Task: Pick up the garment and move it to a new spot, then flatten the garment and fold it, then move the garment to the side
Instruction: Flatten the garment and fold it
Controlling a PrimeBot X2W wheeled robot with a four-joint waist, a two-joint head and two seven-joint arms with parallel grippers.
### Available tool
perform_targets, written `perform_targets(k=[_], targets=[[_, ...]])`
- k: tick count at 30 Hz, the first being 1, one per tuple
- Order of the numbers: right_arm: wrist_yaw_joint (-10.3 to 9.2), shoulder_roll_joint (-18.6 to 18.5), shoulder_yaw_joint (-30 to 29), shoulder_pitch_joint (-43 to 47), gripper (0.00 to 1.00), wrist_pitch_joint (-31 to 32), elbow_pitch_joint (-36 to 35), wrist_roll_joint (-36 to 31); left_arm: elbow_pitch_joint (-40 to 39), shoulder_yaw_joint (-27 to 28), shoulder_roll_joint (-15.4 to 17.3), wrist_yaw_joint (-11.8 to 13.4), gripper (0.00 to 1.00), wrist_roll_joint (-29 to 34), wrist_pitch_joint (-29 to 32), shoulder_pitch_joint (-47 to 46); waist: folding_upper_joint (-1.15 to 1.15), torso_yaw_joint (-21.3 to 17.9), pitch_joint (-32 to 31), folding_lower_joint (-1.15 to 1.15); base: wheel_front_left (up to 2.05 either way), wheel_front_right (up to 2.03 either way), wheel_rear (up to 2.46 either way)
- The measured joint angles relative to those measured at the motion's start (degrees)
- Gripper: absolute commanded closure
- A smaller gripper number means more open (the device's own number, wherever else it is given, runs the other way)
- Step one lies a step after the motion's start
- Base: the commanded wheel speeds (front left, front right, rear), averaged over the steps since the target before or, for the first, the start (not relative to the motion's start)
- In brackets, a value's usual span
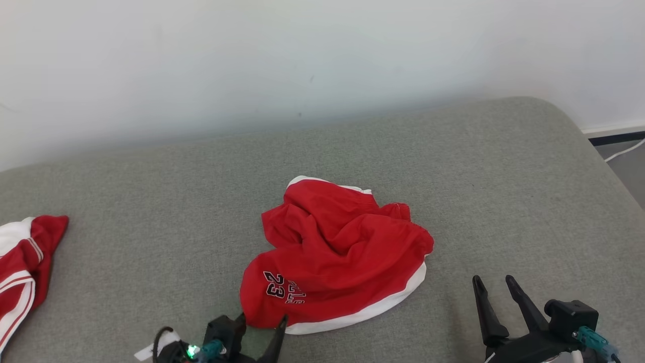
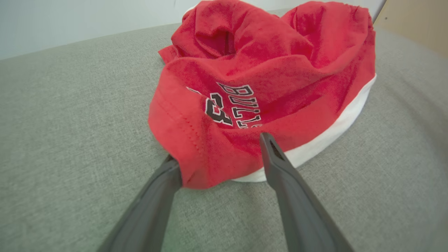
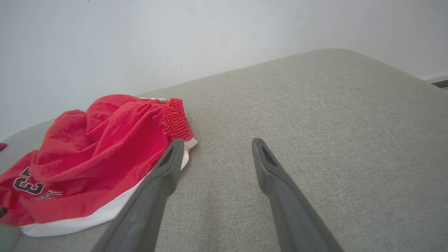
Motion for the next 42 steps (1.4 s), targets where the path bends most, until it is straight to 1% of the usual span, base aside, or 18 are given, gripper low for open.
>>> perform_targets(k=[8, 13, 16, 17, 19, 20, 21, 23, 35, 42], targets=[[0.00, -0.1, 0.4, 0.1, 0.00, 0.0, -0.3, 0.2, -0.8, -2.3, 0.6, -0.6, 0.00, 1.1, 0.0, 2.1, 0.00, 1.4, 0.6, 0.00, 0.00, 0.00, 0.00], [0.00, -0.1, 0.8, -0.1, 0.00, 0.0, -0.3, 0.1, -0.2, -2.7, 1.4, -0.5, 0.00, 1.6, 0.0, 1.2, 0.00, 0.9, 1.2, 0.00, 0.00, 0.00, 0.00], [0.00, -0.1, 0.6, -0.1, 0.00, -0.1, -0.3, 0.1, -0.8, -1.7, 1.7, 0.0, 0.00, 1.1, 0.0, 0.7, 0.00, 0.3, 1.5, 0.00, 0.00, 0.00, 0.00], [0.00, -0.1, 0.6, -0.1, 0.00, -0.2, -0.3, 0.1, -1.2, -1.4, 1.8, 0.0, 0.39, 0.9, 0.0, 0.7, 0.00, 0.1, 1.5, 0.00, 0.00, 0.00, 0.00], [0.00, -0.2, 0.5, -0.1, 0.00, -0.4, -0.2, 0.2, -2.6, -1.1, 2.0, 0.6, 0.78, 0.9, 0.0, 0.7, 0.00, -0.2, 1.5, 0.00, 0.00, 0.00, 0.00], [0.00, -0.2, 0.5, -0.1, 0.00, -0.5, -0.1, 0.2, -3.8, -0.9, 2.1, 1.0, 0.78, 0.9, 0.0, 0.7, 0.00, -0.2, 1.5, 0.00, 0.00, 0.00, 0.00], [0.00, -0.2, 0.5, -0.1, 0.00, -0.5, -0.1, 0.2, -5.0, -0.8, 2.3, 1.3, 0.64, 1.0, 0.0, 0.7, 0.00, -0.2, 1.5, 0.00, 0.00, 0.00, 0.00], [0.00, -0.2, 0.3, 0.0, 0.00, -0.5, 0.0, 0.2, -6.4, -0.8, 2.7, 1.8, 0.00, 1.1, 0.0, 1.0, 0.00, -0.1, 1.4, 0.00, 0.00, 0.00, 0.00], [0.00, -0.1, 0.2, 0.0, 0.00, -0.7, 0.5, 0.2, -11.3, -1.1, 4.2, 3.6, 0.00, 1.0, 0.3, 4.3, 0.00, 1.4, 1.0, 0.00, 0.00, 0.00, 0.00], [0.00, -0.3, 0.3, 0.1, 0.00, -0.8, 0.5, 0.2, -15.2, -1.2, 5.1, 5.3, 0.00, 0.9, 1.2, 6.1, 0.00, 1.6, 1.0, 0.00, 0.00, 0.00, 0.00]])
